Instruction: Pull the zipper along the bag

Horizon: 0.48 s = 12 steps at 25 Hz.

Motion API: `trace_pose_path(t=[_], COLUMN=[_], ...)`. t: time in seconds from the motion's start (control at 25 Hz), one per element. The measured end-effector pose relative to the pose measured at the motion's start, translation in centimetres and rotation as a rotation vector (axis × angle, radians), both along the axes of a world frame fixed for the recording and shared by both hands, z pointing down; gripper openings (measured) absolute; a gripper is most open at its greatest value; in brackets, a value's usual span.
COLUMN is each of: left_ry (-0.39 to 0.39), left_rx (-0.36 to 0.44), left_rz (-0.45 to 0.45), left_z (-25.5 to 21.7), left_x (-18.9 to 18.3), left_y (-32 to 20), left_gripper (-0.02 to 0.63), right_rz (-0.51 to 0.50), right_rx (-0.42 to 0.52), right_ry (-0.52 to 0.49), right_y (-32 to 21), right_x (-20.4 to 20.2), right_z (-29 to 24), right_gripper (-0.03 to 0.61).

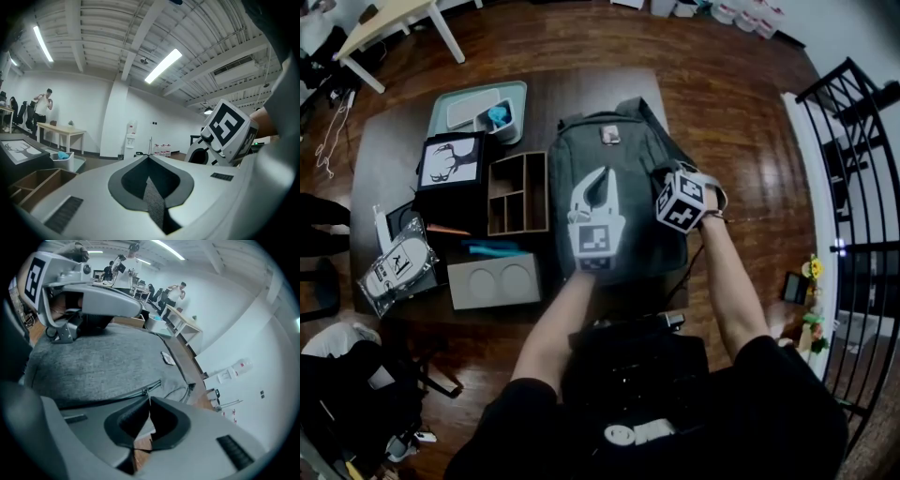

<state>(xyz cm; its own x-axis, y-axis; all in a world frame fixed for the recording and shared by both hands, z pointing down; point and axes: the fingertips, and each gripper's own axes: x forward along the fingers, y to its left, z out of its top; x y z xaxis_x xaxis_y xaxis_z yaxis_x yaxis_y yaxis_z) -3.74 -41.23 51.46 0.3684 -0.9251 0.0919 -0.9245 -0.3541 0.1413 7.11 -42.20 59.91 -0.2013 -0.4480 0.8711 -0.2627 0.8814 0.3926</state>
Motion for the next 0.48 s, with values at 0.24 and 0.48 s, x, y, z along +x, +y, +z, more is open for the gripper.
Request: trace_pose_path(t=[0.24,0.48], left_ry=[0.0,0.005], left_rx=[-0.011,-0.018], left_rz=[-0.002,-0.009], left_z=[0.2,0.3], left_x=[0.0,-0.1], left_y=[0.0,0.1], left_gripper=[0.0,0.0], right_rz=[0.001,-0.008], right_rx=[0.013,0.025], right_ry=[0.024,0.034], right_y=[-2.4,-3.8], right_x=[-0.4,-1.4], right_z=[0.9,0.9], right_gripper=[0.02,0.02])
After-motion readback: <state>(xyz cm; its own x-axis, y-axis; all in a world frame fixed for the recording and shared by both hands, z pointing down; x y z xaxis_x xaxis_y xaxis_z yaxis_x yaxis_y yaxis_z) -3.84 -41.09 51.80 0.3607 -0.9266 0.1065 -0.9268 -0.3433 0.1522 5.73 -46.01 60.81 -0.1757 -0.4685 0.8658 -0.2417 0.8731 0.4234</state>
